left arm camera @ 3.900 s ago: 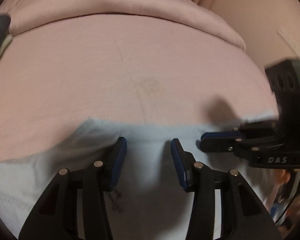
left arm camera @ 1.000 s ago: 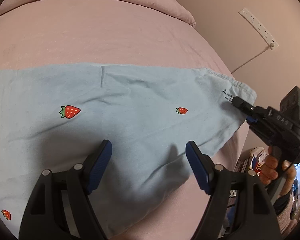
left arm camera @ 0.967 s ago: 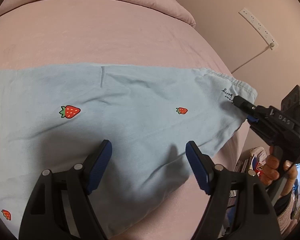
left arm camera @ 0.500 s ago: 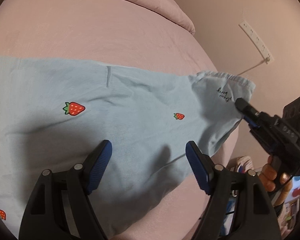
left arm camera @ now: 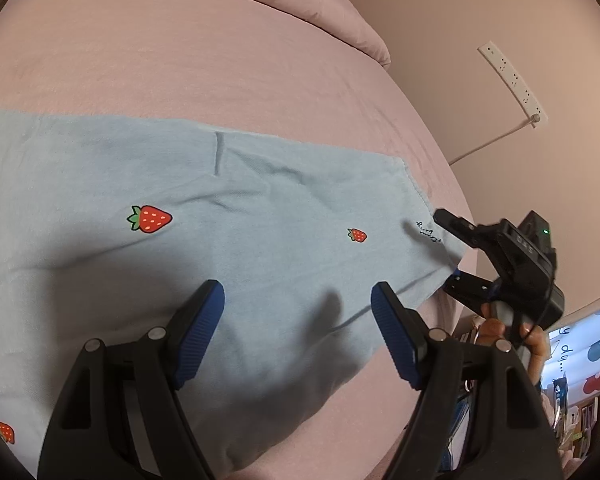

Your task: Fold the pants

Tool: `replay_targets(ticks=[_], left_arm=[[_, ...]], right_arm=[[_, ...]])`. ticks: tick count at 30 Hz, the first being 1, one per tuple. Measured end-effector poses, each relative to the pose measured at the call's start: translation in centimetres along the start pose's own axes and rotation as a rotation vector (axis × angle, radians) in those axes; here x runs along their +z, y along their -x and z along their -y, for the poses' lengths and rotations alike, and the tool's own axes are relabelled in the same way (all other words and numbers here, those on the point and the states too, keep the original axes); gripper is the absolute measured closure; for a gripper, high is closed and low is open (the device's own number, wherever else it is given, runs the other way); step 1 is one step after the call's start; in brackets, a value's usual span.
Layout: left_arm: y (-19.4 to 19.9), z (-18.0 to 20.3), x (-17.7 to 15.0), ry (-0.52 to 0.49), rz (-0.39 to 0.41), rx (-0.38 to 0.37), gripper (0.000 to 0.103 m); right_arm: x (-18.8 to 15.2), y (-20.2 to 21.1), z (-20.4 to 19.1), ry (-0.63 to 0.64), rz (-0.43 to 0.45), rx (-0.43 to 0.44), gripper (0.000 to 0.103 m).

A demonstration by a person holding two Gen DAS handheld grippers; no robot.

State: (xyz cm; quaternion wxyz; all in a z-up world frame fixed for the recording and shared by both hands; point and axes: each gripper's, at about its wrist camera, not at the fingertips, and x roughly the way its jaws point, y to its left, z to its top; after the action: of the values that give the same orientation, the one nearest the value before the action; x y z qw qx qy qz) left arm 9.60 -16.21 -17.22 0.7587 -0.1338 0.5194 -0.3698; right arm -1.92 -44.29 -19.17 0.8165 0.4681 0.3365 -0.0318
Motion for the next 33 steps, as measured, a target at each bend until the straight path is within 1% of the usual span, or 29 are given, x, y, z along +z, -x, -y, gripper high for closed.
replay_targets(ticks=[2, 4, 6, 7, 8, 10, 12, 13, 15, 18, 19, 21, 22, 23, 24, 26, 28, 32, 33], left_arm=[[-0.1, 0.1, 0.2, -0.003, -0.001, 0.005, 0.027], [0.0, 0.1, 0.2, -0.007, -0.003, 0.007, 0.027], [-0.1, 0.3, 0.3, -0.008, -0.004, 0.011, 0.027], [-0.1, 0.4, 0.4, -0.013, -0.007, 0.015, 0.027], [-0.1, 0.5, 0.4, -0.015, -0.009, 0.019, 0.027], [-0.2, 0.6, 0.4, -0.02, -0.01, 0.025, 0.027], [-0.3, 0.7, 0.4, -0.025, -0.008, 0.032, 0.027], [-0.3, 0.8, 0.3, -0.028, -0.007, 0.036, 0.027], [-0.5, 1.0, 0.3, -0.041, -0.01, 0.049, 0.027], [-0.8, 1.4, 0.3, -0.057, -0.016, 0.068, 0.027], [-0.8, 1.5, 0.4, -0.067, -0.019, 0.075, 0.027], [-1.0, 1.8, 0.4, -0.076, -0.022, 0.082, 0.027], [-1.1, 1.9, 0.4, -0.082, -0.026, 0.086, 0.027], [-1.2, 2.0, 0.5, -0.084, -0.029, 0.087, 0.027], [-1.3, 2.0, 0.5, -0.085, -0.032, 0.089, 0.026], [-1.4, 1.9, 0.8, -0.088, -0.035, 0.089, 0.026], [-1.6, 1.9, 0.9, -0.087, -0.035, 0.086, 0.026], [-1.4, 1.0, 1.2, -0.038, -0.026, 0.051, 0.026], [-1.2, 0.8, 1.2, -0.023, -0.022, 0.04, 0.026]], right_arm=[[0.3, -0.7, 0.7, -0.039, 0.007, 0.044, 0.045], [0.6, -1.0, 1.7, -0.106, 0.027, 0.083, 0.045], [1.1, -1.0, 1.6, -0.1, 0.021, 0.103, 0.045], [1.6, -1.1, 1.3, -0.085, -0.004, 0.096, 0.045], [2.1, -1.3, 1.2, -0.085, -0.039, 0.098, 0.045], [3.5, -2.1, 1.8, -0.126, -0.17, 0.145, 0.045], [4.6, -2.6, 2.8, -0.187, -0.277, 0.185, 0.045], [5.0, -2.8, 3.2, -0.204, -0.322, 0.194, 0.045], [5.7, -3.3, 3.4, -0.193, -0.422, 0.184, 0.045], [6.0, -4.0, 3.7, -0.201, -0.508, 0.184, 0.045], [6.1, -4.0, 3.8, -0.194, -0.521, 0.18, 0.045], [6.2, -3.6, 3.3, -0.153, -0.504, 0.147, 0.046], [6.3, -3.2, 2.7, -0.101, -0.482, 0.124, 0.048], [6.3, -2.9, 2.0, -0.057, -0.466, 0.102, 0.06], [6.3, -2.5, 1.7, -0.024, -0.457, 0.088, 0.077], [6.1, -2.1, 1.2, 0.021, -0.448, 0.084, 0.093], [5.8, -1.7, 0.5, 0.076, -0.421, 0.053, 0.093], [4.6, -0.2, -2.9, 0.213, -0.344, 0.071, 0.094], [4.1, 0.0, -4.7, 0.265, -0.328, 0.078, 0.094]])
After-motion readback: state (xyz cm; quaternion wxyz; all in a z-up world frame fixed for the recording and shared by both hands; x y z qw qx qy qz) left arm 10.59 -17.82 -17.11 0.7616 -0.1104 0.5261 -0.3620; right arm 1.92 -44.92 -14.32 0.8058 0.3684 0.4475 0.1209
